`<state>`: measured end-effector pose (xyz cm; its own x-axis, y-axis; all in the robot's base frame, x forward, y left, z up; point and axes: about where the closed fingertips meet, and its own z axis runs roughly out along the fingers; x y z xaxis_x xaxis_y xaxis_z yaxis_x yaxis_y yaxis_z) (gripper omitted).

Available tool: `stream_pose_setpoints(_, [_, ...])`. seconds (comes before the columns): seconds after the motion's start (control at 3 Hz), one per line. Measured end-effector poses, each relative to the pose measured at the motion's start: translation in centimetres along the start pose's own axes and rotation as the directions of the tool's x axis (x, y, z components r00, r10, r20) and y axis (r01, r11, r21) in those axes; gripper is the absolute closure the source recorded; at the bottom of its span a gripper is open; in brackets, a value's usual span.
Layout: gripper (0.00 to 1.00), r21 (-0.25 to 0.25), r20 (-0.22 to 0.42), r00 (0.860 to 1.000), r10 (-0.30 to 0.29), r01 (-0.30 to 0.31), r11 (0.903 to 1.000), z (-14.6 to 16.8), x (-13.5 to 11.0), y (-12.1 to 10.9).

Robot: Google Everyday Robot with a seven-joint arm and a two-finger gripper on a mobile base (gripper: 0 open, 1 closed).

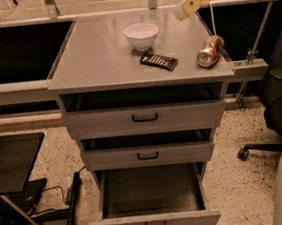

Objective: Place rxbar chocolate into bottom drawer

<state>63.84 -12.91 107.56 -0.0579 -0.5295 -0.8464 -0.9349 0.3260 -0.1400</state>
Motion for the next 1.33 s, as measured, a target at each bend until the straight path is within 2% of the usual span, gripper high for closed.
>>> stream_pose_setpoints(0.33, [0.0,0.053,-0.043,0.999,-0.003,0.005,0.9986,0.6,0.8,-1.5])
stream_pose_setpoints(0.67, [0.0,0.114,-0.097,0.995,0.007,0.004,0.9934,3.9,2.9,-4.1])
stream_pose_setpoints(1.0, [0.0,0.15,-0.084,0.995,0.057,-0.044,0.9877,9.3,5.5,-6.2])
stream_pose_setpoints(1.33, [0.0,0.15,-0.044,0.993,0.114,-0.106,0.983,13.8,7.9,-6.3])
